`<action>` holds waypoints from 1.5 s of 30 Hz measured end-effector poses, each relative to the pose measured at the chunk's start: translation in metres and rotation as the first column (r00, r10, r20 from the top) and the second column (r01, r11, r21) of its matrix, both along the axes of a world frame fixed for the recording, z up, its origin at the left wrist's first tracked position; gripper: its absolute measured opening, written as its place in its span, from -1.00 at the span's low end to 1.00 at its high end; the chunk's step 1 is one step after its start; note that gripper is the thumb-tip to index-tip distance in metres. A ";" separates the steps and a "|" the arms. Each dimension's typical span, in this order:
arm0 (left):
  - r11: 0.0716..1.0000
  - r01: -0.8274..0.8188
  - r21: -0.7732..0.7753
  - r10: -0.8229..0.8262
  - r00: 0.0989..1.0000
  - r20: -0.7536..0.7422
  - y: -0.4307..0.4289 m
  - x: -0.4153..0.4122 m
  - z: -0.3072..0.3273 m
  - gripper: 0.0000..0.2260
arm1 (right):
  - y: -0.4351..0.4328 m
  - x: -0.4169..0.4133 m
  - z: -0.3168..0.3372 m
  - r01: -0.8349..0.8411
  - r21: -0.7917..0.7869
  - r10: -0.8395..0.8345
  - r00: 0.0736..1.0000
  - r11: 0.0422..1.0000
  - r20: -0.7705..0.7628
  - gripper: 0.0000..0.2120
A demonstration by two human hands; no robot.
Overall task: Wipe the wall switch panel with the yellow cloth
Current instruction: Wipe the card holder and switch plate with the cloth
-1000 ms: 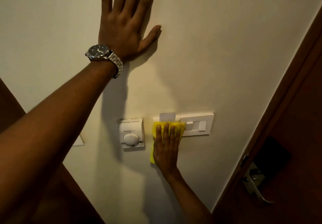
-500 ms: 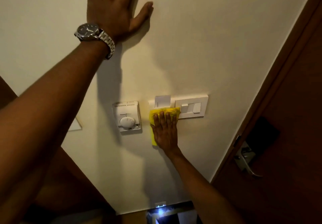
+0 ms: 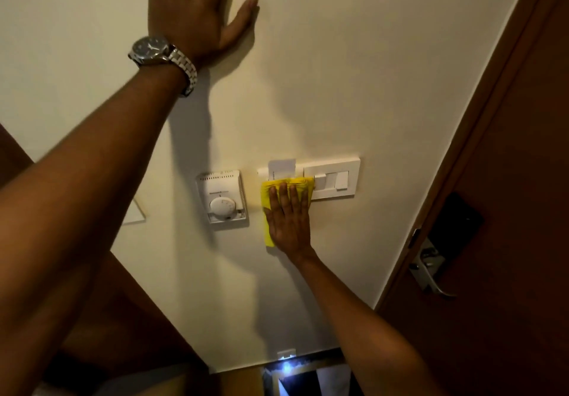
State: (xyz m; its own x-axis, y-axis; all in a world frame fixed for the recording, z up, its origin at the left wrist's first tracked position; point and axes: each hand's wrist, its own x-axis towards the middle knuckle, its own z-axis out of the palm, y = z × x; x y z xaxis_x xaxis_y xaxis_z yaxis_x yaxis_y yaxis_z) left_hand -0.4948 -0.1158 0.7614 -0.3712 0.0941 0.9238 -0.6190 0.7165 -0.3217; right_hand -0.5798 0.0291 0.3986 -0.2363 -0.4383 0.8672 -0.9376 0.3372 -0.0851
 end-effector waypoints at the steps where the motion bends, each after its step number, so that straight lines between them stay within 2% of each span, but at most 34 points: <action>1: 1.000 0.005 -0.008 -0.005 1.000 0.004 0.000 -0.001 -0.001 -0.36 | -0.002 -0.001 0.005 -0.013 -0.009 0.013 1.000 1.000 0.020 -0.35; 4: 1.000 -0.006 0.017 0.006 1.000 0.000 0.003 0.001 -0.003 -0.35 | 0.001 -0.001 0.005 -0.016 0.004 0.016 1.000 1.000 0.018 -0.35; 9: 0.998 -0.006 -0.070 0.004 1.000 -0.027 0.008 0.000 0.002 -0.38 | 0.019 -0.003 -0.032 0.000 0.108 0.000 1.000 0.994 -0.004 -0.11; 11: 0.995 -0.006 -0.099 0.003 0.999 -0.034 0.006 -0.002 0.003 -0.38 | 0.010 -0.002 -0.024 -0.006 0.070 0.006 1.000 0.998 -0.001 -0.18; 15: 0.995 0.007 -0.095 -0.012 0.998 -0.059 -0.001 -0.004 -0.003 -0.40 | -0.013 0.001 0.004 -0.048 -0.071 0.055 0.994 0.996 0.099 -0.40; 21: 0.994 -0.017 -0.109 0.013 0.999 -0.040 0.003 -0.004 0.003 -0.33 | 0.003 -0.010 -0.025 -0.009 0.021 0.010 0.998 1.000 -0.060 -0.37; 24: 0.992 -0.011 -0.126 0.004 0.999 -0.054 -0.001 -0.004 0.001 -0.34 | -0.010 0.004 -0.015 0.005 -0.045 -0.003 0.999 0.999 0.036 -0.37; 26: 0.990 -0.008 -0.142 -0.002 0.998 -0.068 -0.001 -0.006 0.001 -0.36 | -0.018 0.013 -0.015 0.023 -0.059 -0.019 0.997 0.998 0.074 -0.29; 30: 0.991 -0.010 -0.130 0.002 0.998 -0.057 0.000 -0.007 0.002 -0.35 | -0.008 -0.003 -0.020 0.039 0.088 -0.037 0.999 0.995 -0.030 -0.09; 33: 0.992 -0.026 -0.125 0.021 0.999 -0.042 0.000 -0.006 0.004 -0.32 | -0.001 -0.005 -0.015 0.071 0.154 -0.059 0.995 0.986 -0.083 -0.20; 39: 0.993 -0.029 -0.115 0.027 0.999 -0.019 -0.002 -0.007 0.003 -0.31 | -0.027 0.020 0.018 0.096 -0.052 -0.091 0.992 0.994 0.088 -0.37; 45: 0.989 -0.035 -0.145 0.028 0.998 -0.051 -0.008 -0.010 0.001 -0.32 | -0.022 0.008 0.006 0.058 -0.067 -0.055 0.997 0.996 0.051 -0.24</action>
